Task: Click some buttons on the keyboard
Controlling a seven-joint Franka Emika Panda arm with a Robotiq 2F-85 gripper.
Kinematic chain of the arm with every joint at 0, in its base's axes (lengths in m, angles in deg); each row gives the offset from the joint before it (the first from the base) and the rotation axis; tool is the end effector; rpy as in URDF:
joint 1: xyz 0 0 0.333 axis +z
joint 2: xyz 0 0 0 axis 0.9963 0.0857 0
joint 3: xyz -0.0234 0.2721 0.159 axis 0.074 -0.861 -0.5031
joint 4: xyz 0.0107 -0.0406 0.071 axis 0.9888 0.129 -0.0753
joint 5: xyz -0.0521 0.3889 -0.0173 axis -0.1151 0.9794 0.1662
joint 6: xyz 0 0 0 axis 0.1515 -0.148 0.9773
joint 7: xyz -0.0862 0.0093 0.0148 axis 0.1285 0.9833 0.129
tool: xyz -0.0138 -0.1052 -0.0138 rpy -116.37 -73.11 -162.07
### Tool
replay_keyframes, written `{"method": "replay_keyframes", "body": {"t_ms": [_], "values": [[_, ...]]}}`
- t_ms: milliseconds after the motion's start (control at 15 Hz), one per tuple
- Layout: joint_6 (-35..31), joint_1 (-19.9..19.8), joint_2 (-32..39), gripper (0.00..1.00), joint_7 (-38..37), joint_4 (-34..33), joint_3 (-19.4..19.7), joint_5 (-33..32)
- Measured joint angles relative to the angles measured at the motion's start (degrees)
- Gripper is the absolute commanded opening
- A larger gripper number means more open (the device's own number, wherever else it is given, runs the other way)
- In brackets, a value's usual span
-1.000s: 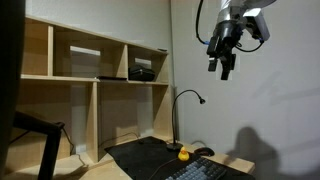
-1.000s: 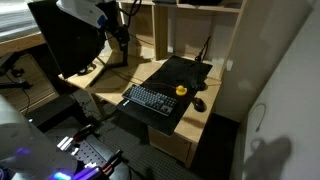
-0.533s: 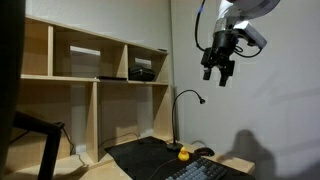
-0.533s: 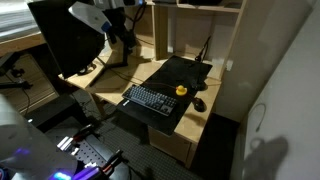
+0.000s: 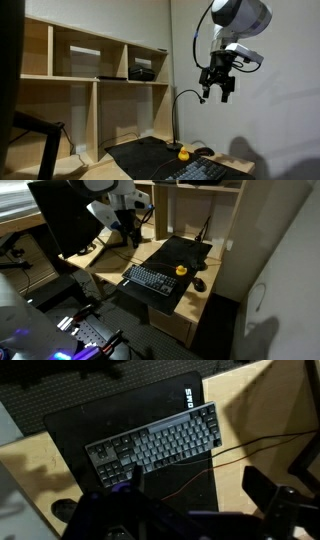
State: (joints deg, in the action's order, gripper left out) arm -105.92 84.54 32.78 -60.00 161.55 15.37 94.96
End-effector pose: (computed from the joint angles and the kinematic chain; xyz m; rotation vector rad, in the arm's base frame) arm 0.4080 -0.0752 0.4733 -2.9322 0.2256 -0.1857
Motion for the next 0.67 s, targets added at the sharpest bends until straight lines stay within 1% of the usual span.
{"method": "replay_keyframes", "body": {"t_ms": [333,667], "values": [[0.1,-0.1,-0.7,1.00,-0.6,0.0,-0.1,0.0],[0.0,-0.1,-0.7,1.00,-4.4,0.0,-0.5,2.0]]}}
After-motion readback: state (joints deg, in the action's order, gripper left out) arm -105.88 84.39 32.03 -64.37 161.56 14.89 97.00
